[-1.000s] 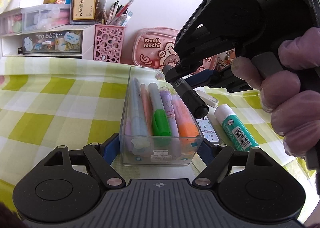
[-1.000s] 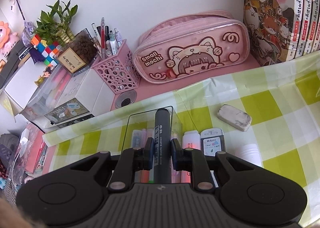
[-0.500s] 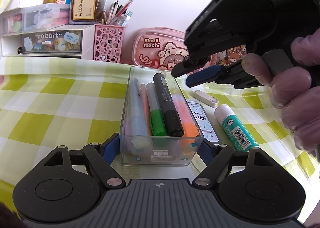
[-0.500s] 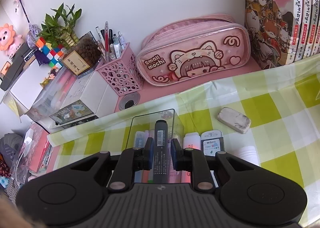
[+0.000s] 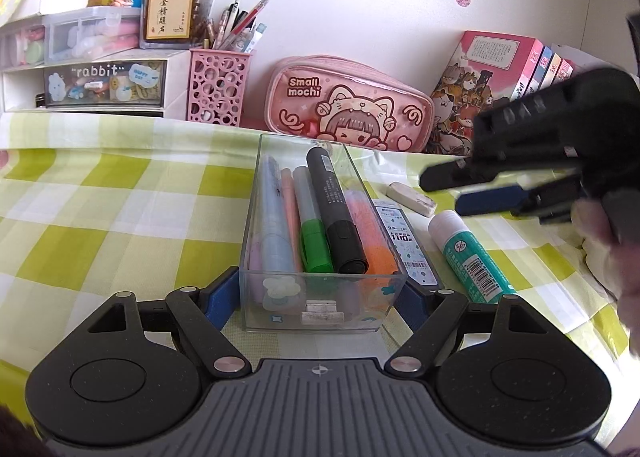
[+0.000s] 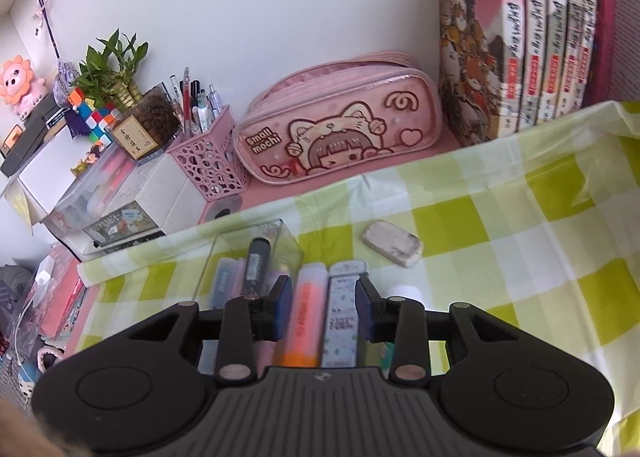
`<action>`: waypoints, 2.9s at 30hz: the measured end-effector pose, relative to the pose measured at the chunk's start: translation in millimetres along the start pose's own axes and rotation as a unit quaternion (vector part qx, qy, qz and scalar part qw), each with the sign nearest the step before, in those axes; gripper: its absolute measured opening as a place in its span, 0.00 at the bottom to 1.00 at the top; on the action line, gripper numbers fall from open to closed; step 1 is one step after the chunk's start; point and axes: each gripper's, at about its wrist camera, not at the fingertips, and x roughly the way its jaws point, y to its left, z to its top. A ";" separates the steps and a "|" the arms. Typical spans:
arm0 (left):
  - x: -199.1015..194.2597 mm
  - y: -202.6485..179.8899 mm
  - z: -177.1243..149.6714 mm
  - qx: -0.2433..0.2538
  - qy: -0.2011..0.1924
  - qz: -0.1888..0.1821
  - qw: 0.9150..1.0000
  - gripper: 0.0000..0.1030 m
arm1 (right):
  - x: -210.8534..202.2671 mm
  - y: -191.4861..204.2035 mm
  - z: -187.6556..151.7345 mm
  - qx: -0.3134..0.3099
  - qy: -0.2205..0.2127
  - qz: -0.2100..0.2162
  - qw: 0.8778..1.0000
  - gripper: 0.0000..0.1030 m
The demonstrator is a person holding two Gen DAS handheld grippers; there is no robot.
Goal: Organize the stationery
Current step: 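Move the right tool to the orange highlighter and grasp it, then carry the orange highlighter into the clear box and release it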
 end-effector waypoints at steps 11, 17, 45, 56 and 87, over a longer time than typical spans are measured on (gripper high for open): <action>-8.6 -4.1 -1.2 0.021 -0.012 0.035 0.999 0.72 | -2.4 -0.8 -28.2 -0.035 -0.020 0.051 0.998 0.60; -16.2 1.0 -2.1 0.015 -0.022 0.055 0.998 0.71 | 12.3 11.7 -32.9 -0.053 -0.007 0.069 0.996 0.59; -11.0 12.1 -3.5 0.074 -0.013 -0.005 0.997 0.74 | 35.5 38.2 -46.6 -0.201 0.002 -0.007 0.980 0.51; -10.8 13.0 -4.0 0.069 -0.011 -0.008 0.997 0.74 | 34.2 38.8 -46.5 -0.209 0.008 -0.023 0.978 0.49; -10.8 12.8 -4.2 0.069 -0.011 -0.008 0.998 0.74 | 10.2 29.8 -0.8 0.068 0.025 0.115 0.991 0.48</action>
